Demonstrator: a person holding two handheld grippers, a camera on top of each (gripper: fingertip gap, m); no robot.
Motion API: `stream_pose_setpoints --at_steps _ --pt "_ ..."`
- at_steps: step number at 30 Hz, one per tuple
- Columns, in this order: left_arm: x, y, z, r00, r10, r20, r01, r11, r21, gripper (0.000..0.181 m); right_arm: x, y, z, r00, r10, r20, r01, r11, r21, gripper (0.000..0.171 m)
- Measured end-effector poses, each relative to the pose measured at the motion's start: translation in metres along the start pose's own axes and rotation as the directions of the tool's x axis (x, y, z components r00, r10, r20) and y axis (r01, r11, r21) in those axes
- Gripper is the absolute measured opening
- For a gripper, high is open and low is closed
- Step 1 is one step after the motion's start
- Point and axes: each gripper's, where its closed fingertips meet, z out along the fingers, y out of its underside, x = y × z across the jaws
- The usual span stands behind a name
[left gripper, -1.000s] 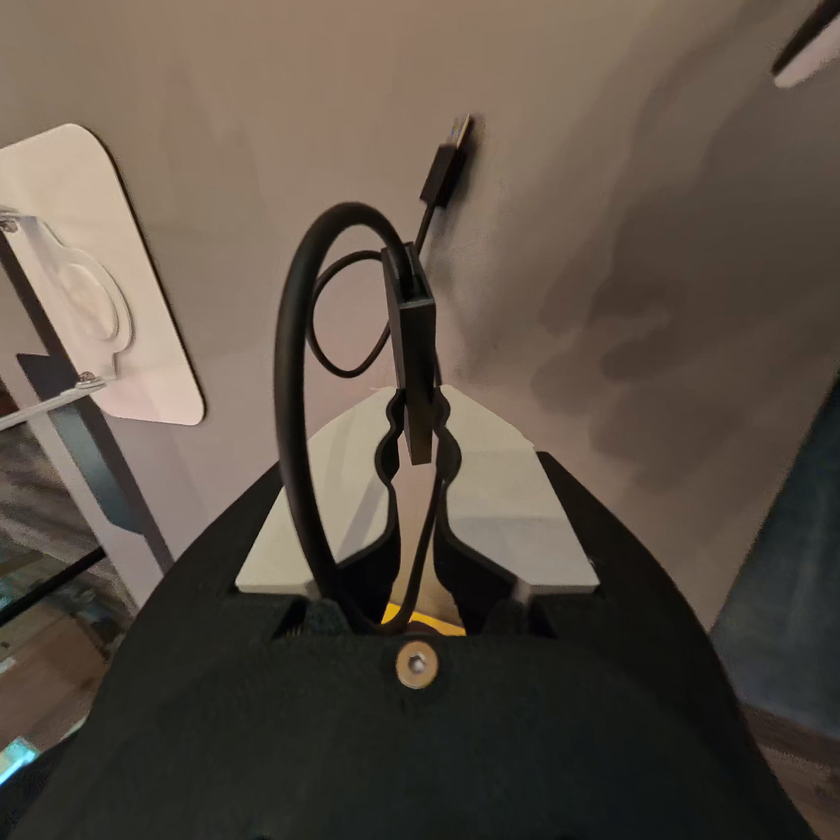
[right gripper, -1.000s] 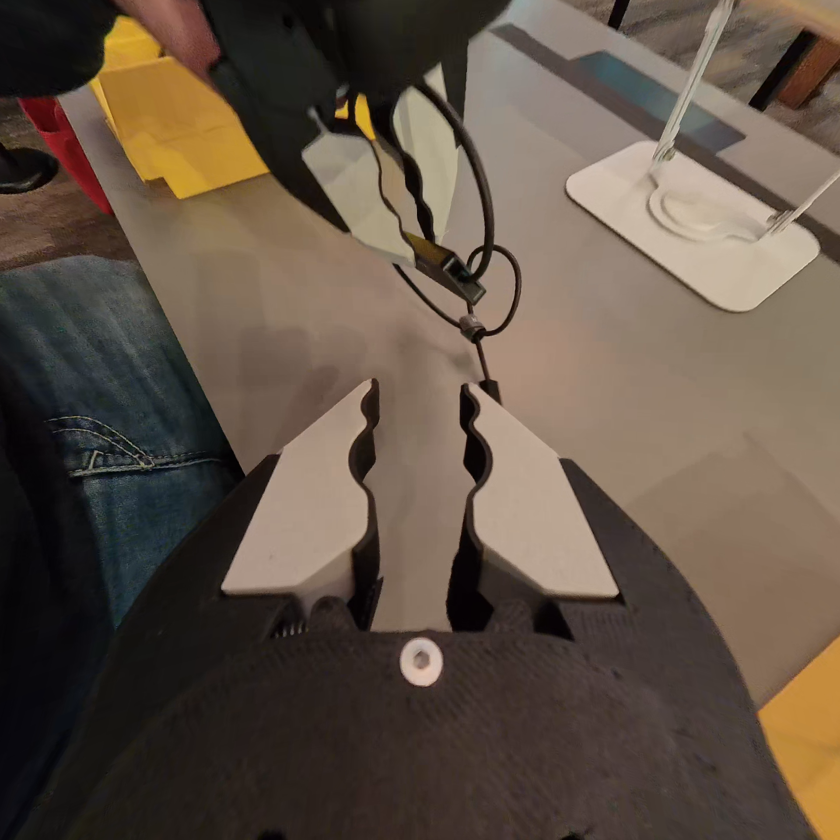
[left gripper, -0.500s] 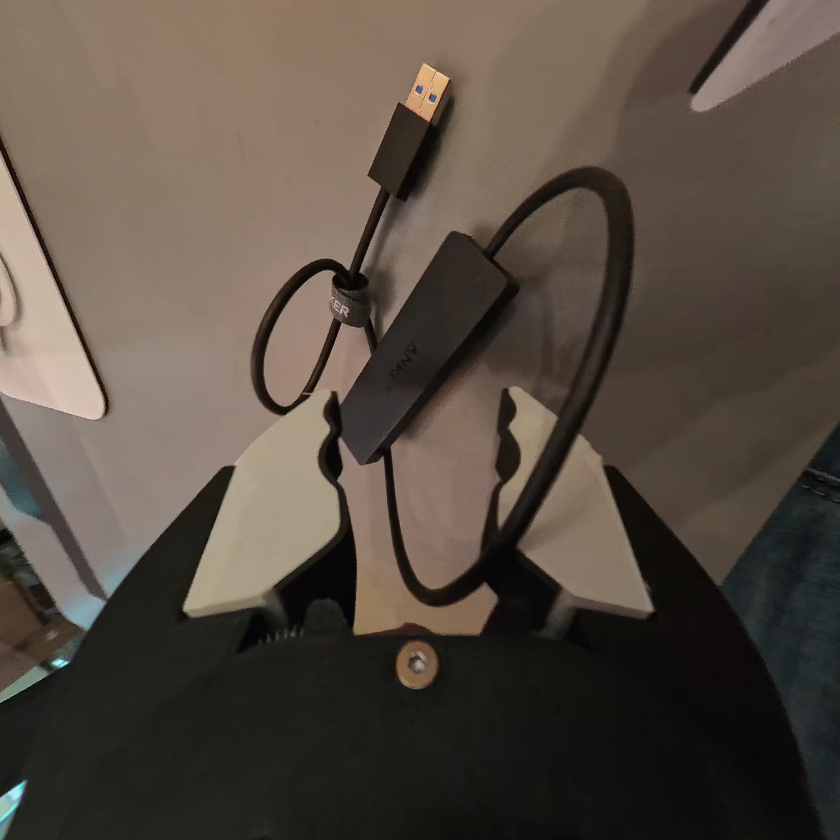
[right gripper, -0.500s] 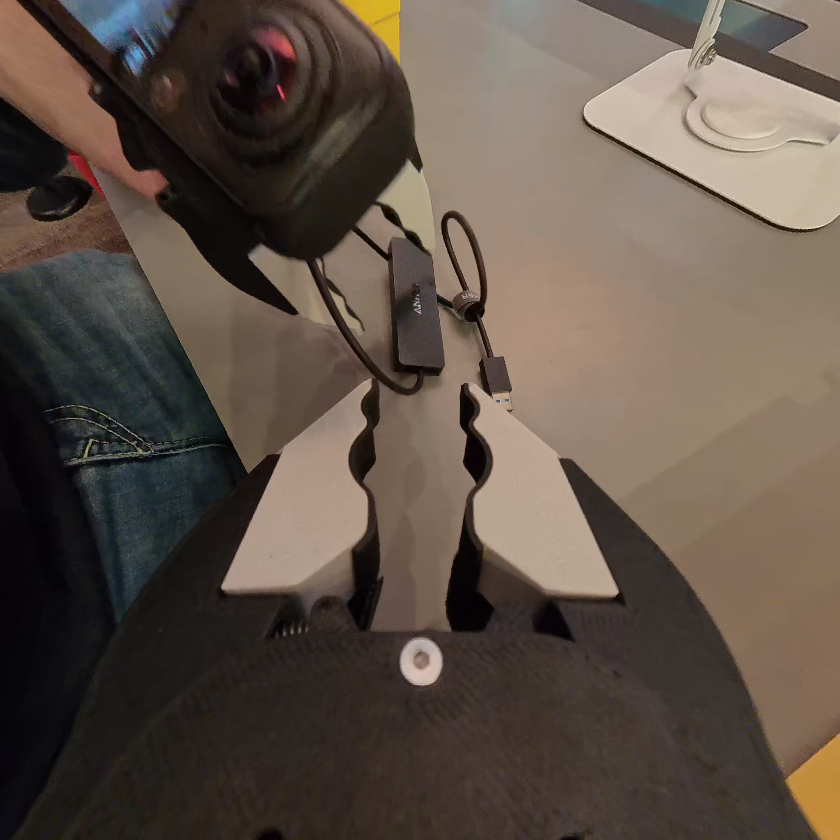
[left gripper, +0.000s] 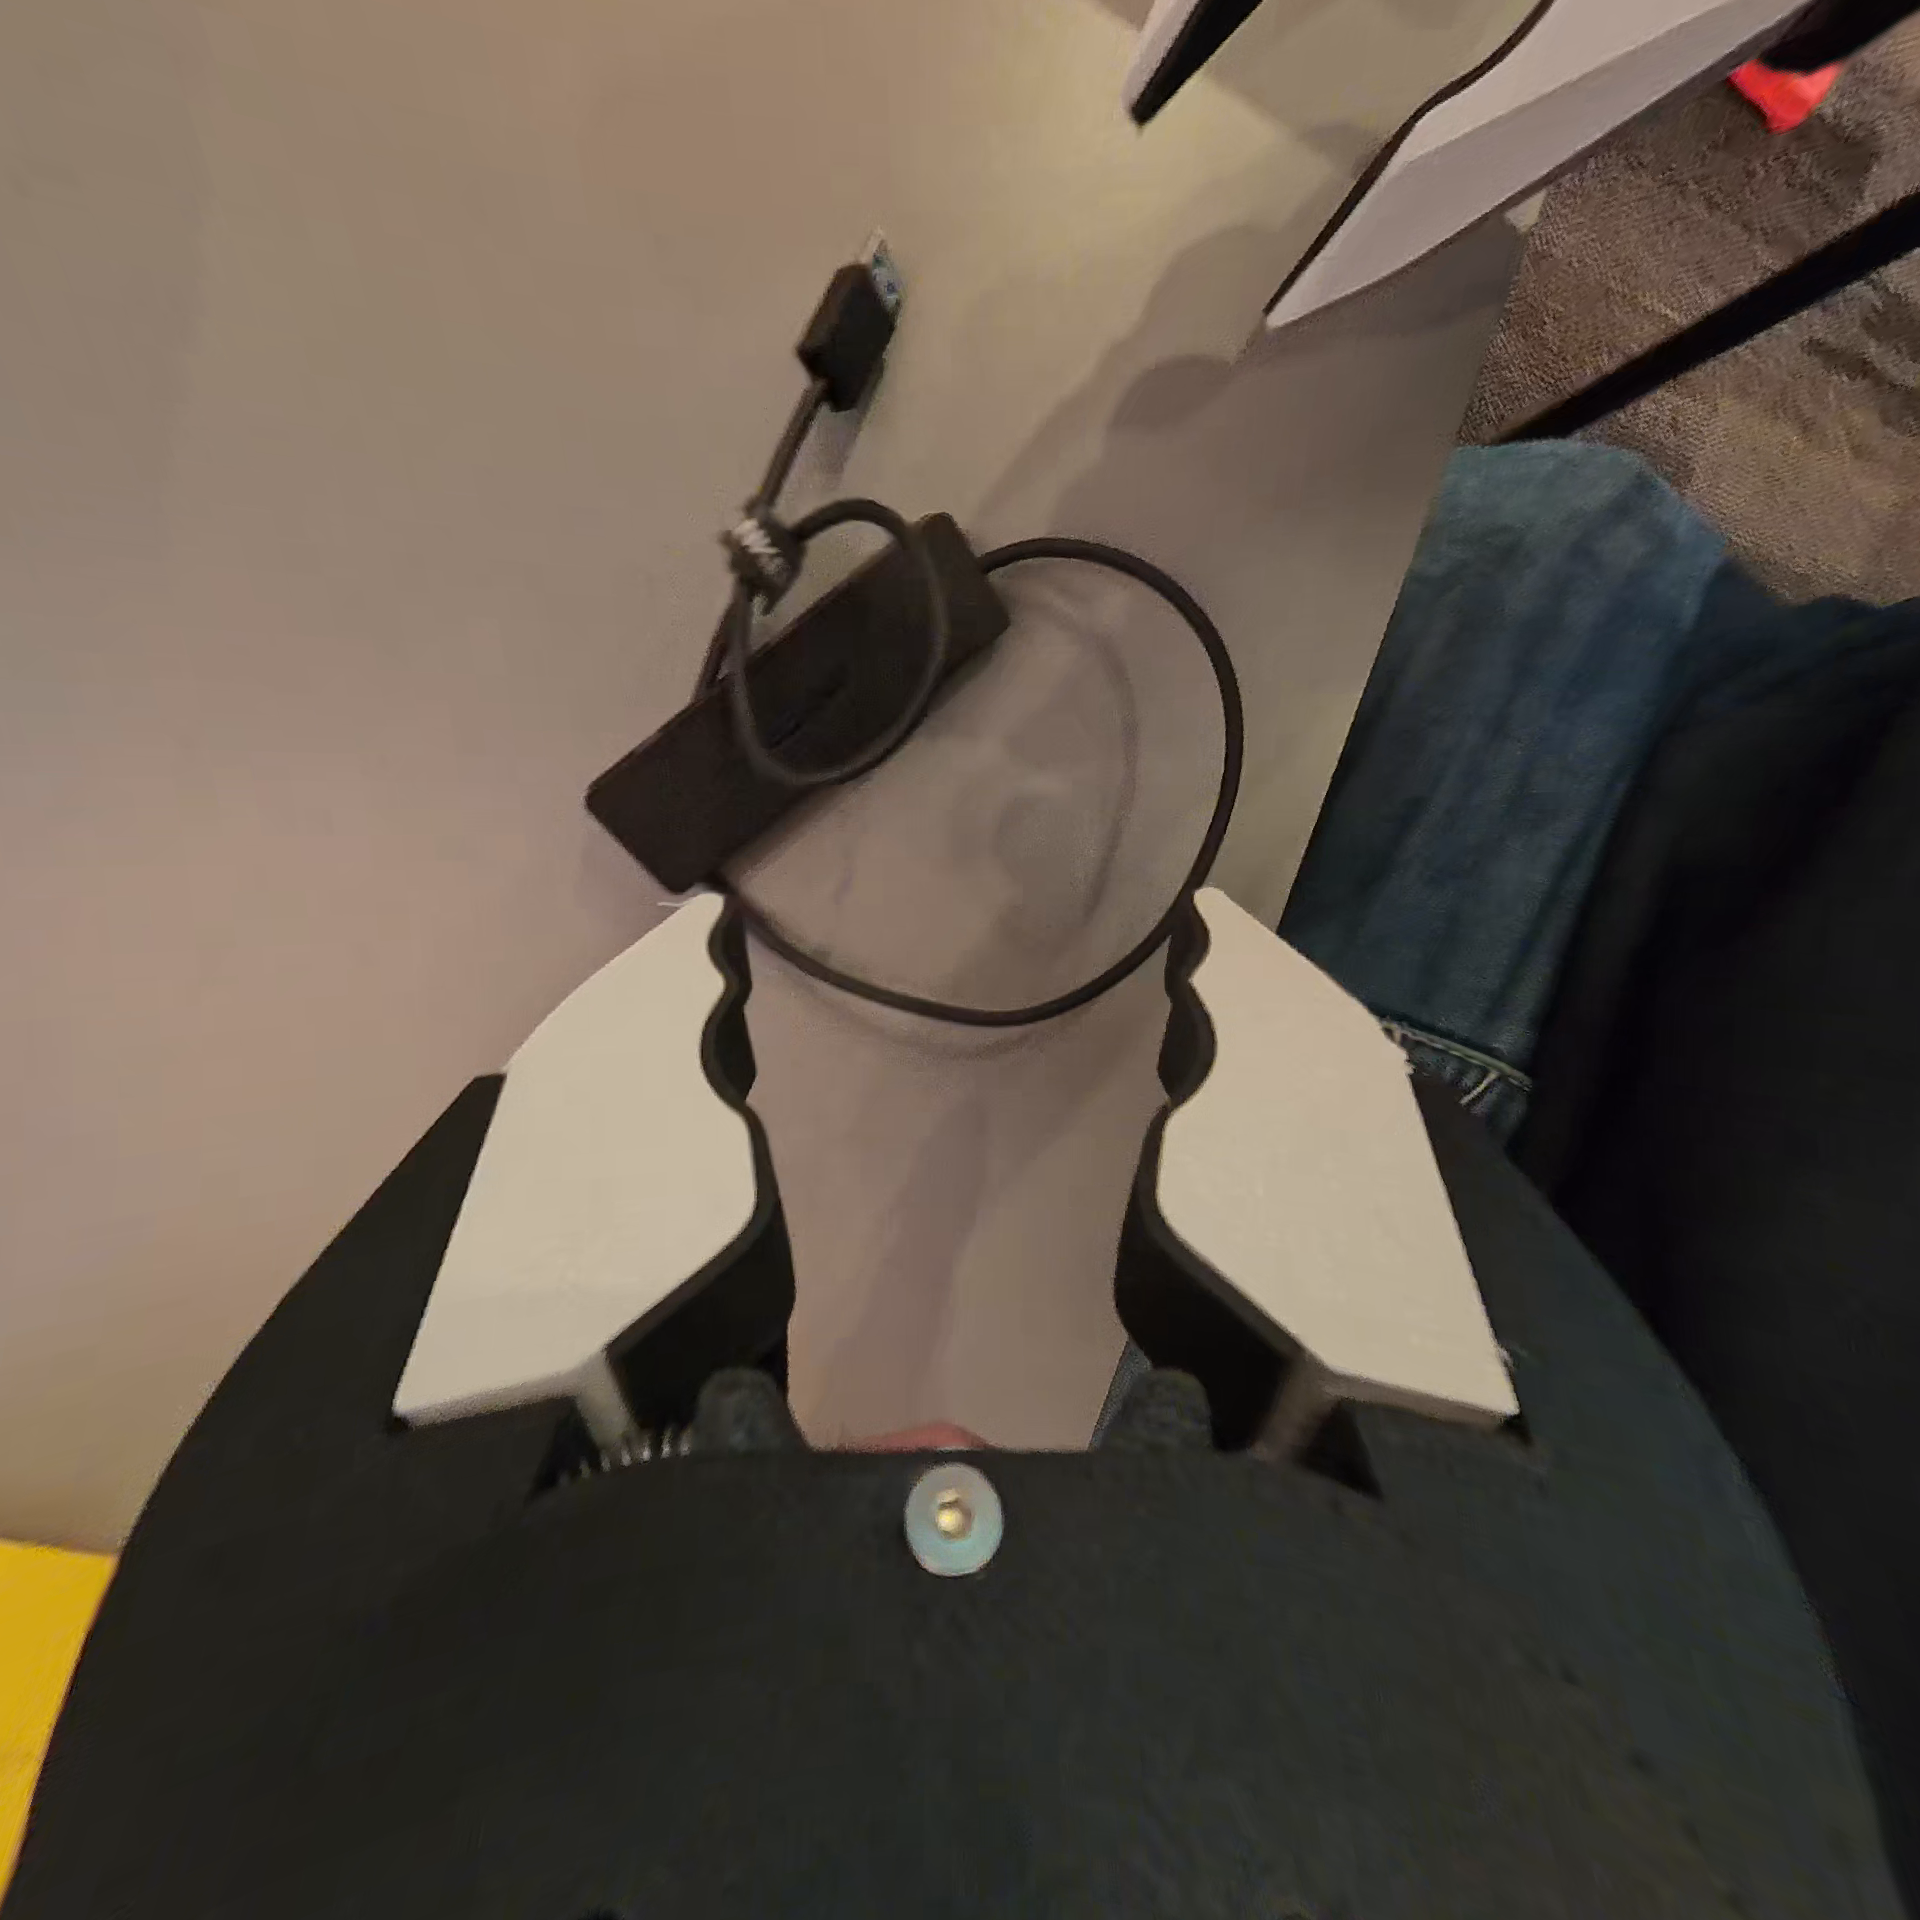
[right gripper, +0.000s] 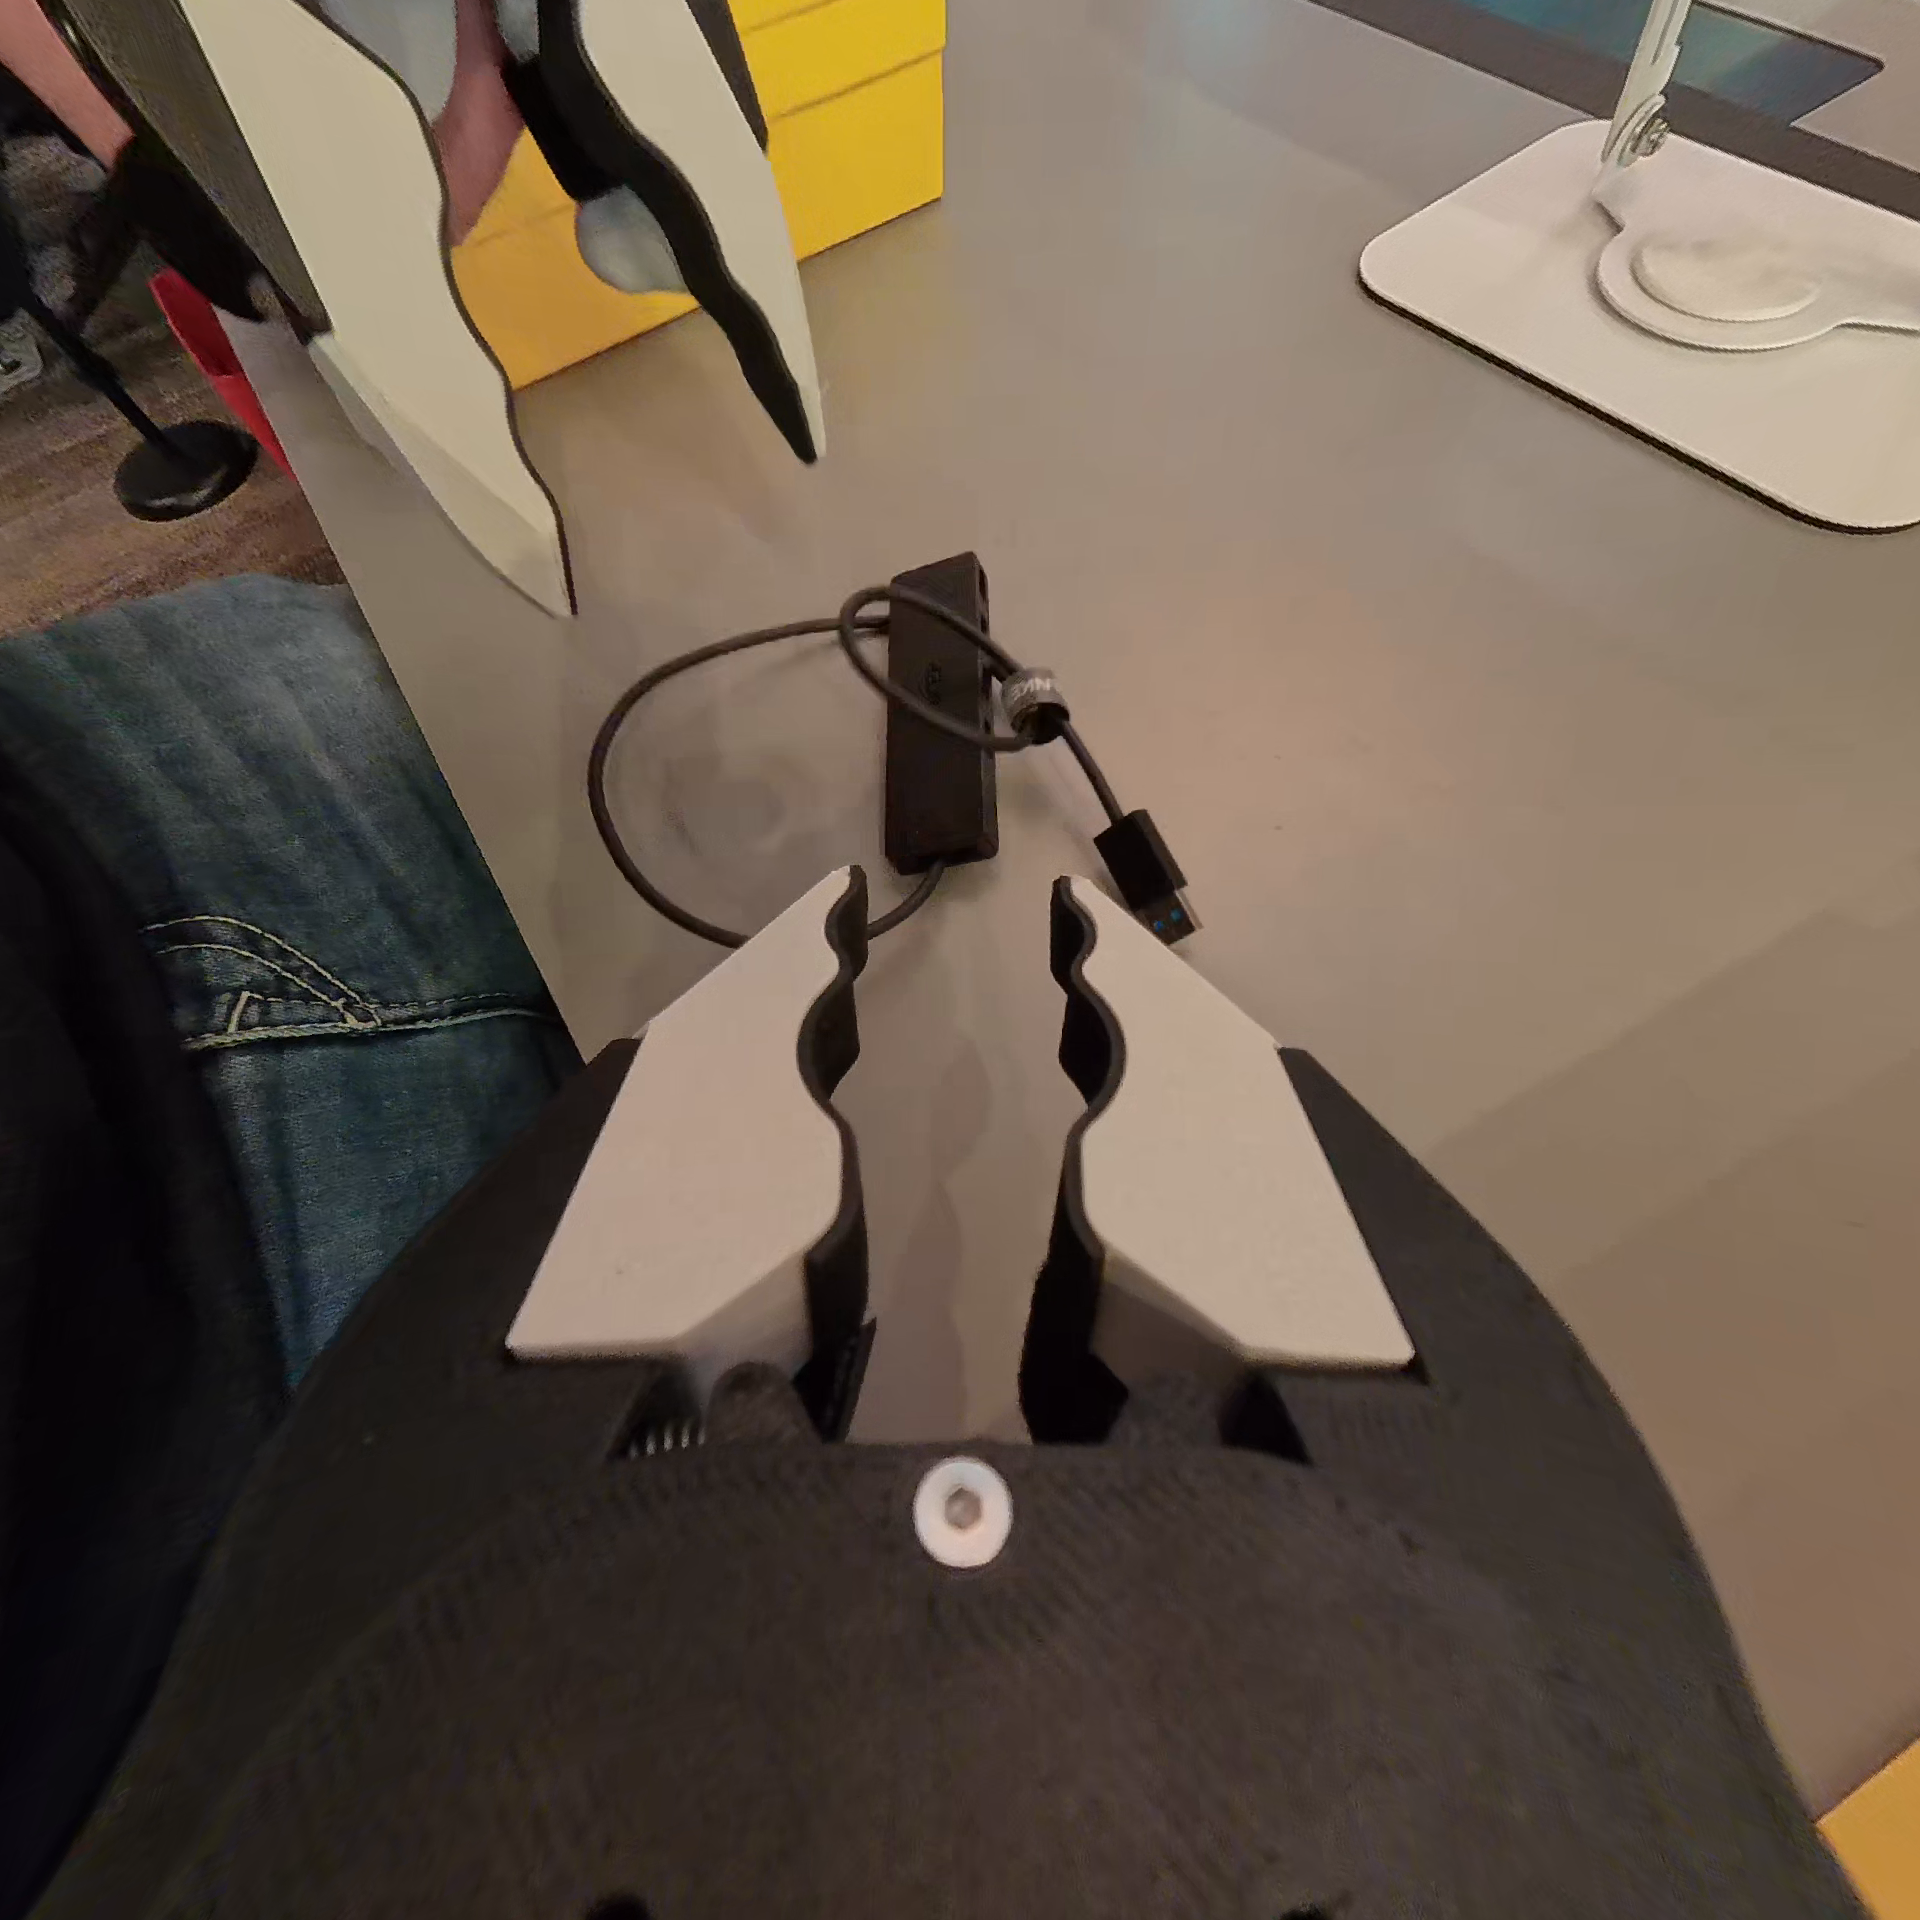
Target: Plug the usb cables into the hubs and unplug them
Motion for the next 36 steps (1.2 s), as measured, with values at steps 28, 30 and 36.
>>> stream_pose_setpoints --at_steps 28,30,36 --pt "-0.126 0.307 -0.144 0.45 -0.783 0.431 0.756 0.59 0.283 0.063 -0.007 -0.008 0.009 0.999 -0.008 0.042 0.008 1.0 0.015 0.032" --pt "-0.132 0.303 -0.138 0.443 -0.816 0.372 0.773 0.558 0.302 0.058 -0.005 -0.007 0.008 0.999 -0.002 0.039 0.002 1.0 0.018 0.032" --pt "-0.148 0.301 -0.138 0.438 -0.811 0.389 0.752 0.567 0.335 0.014 -0.003 -0.003 0.009 0.999 0.019 0.044 -0.019 1.0 0.02 0.032"
